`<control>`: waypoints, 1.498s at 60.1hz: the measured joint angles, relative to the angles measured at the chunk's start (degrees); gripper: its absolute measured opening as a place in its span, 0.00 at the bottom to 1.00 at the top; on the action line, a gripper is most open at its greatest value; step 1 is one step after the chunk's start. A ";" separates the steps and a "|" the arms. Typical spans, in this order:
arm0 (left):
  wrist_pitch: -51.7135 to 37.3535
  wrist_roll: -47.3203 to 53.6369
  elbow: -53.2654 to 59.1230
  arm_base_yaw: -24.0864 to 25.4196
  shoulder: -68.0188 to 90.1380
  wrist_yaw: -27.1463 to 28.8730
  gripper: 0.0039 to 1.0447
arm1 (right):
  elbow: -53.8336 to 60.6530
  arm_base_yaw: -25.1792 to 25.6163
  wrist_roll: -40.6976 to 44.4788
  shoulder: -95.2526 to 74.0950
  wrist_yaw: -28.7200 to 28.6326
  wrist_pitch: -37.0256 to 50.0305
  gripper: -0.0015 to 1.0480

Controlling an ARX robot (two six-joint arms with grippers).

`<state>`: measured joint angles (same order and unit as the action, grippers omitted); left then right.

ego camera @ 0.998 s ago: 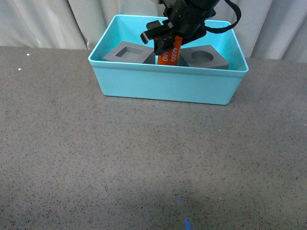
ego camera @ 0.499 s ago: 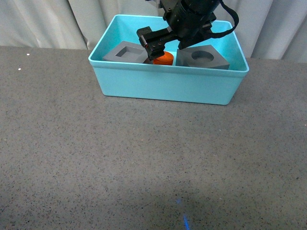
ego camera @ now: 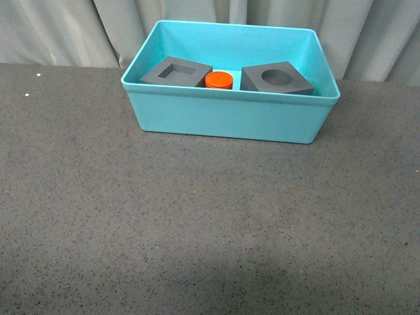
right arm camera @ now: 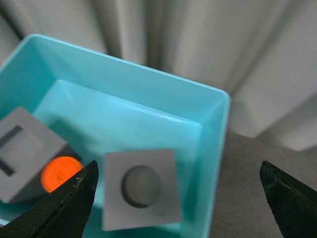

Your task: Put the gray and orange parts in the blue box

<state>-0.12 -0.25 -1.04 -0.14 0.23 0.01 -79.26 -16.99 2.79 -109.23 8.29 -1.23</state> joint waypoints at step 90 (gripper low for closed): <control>0.07 0.00 0.00 0.00 -0.02 0.00 0.94 | 78.73 16.85 -2.19 69.59 -8.15 39.56 0.01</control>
<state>-0.05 -0.25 -1.04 -0.14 0.21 0.01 -0.54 -0.14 0.60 -39.64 0.14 38.33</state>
